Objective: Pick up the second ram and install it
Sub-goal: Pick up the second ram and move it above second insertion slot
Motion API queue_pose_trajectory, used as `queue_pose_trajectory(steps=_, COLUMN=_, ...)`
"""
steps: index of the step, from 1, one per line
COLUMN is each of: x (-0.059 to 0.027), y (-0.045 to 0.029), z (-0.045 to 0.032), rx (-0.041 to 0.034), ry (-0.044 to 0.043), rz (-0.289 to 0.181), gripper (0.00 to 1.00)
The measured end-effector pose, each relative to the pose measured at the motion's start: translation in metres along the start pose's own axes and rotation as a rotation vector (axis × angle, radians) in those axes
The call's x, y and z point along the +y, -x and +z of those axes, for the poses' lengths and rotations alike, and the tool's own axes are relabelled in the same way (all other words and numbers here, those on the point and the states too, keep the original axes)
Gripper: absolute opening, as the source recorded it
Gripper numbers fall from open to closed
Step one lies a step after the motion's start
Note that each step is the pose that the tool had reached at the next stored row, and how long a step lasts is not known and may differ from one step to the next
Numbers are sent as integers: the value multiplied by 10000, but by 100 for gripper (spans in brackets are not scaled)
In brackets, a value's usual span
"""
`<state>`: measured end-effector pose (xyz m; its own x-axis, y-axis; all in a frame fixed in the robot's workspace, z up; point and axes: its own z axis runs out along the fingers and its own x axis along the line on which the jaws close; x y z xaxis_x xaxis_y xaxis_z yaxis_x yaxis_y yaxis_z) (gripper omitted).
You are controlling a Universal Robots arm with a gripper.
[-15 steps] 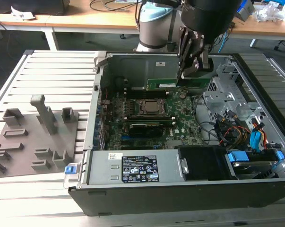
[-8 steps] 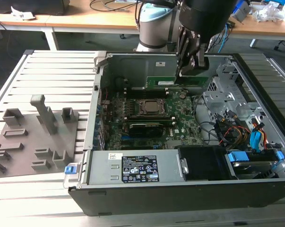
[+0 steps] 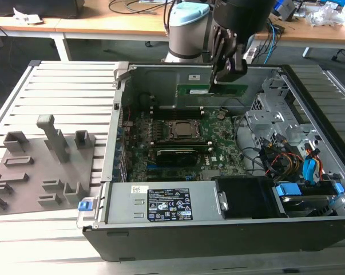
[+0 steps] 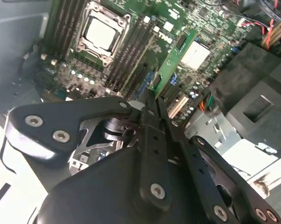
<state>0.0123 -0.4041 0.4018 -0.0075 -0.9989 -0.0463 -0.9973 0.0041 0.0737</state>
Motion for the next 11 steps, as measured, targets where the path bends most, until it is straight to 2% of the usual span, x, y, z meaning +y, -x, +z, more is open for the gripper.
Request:
queue_pose_trajectory(steps=4, x=-16, y=48, z=81, rx=-1, ry=25, rz=9, gripper=14)
queue_pose_trajectory(steps=7, x=-23, y=62, z=118, rx=-4, ry=31, rz=10, gripper=14)
queue_pose_trajectory(steps=8, x=-29, y=72, z=159, rx=-1, ry=38, rz=8, gripper=14)
queue_pose_trajectory(steps=11, x=-33, y=74, z=203, rx=-1, ry=43, rz=11, gripper=14)
